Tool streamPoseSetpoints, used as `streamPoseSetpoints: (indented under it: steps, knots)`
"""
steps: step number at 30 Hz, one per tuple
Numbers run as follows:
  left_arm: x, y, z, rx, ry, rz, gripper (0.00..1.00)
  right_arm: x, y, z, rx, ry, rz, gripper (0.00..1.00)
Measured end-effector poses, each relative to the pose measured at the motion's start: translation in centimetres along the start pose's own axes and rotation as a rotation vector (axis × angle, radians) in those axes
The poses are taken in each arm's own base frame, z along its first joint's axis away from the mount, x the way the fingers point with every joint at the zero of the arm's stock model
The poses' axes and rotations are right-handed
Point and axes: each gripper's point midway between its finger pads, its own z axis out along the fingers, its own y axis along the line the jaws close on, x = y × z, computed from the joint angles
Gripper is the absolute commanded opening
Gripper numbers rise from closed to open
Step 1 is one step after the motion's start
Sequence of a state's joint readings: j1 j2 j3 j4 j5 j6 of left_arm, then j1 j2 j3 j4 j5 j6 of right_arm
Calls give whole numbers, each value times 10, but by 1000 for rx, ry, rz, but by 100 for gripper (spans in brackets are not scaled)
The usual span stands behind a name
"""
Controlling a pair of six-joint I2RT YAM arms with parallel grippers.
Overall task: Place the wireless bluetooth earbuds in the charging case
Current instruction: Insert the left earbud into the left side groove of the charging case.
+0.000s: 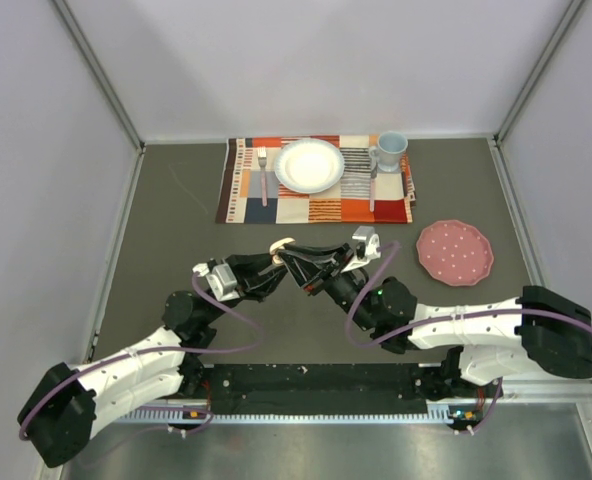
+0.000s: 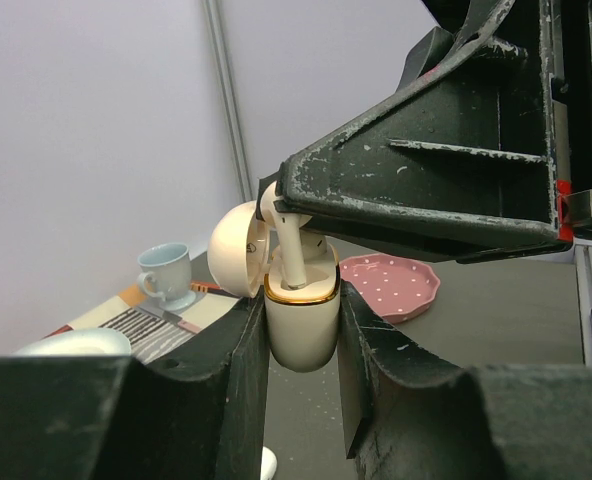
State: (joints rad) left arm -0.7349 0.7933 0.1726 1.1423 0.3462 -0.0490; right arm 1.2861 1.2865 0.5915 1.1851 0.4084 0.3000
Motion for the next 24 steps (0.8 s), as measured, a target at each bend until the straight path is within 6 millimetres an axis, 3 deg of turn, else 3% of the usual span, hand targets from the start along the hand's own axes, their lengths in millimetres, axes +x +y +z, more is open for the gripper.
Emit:
streamPoseSetpoints:
  steps: [24]
  knots:
    - [7,3,-5,-29,20,-7,0,12,-5,2,46,52,-45,0]
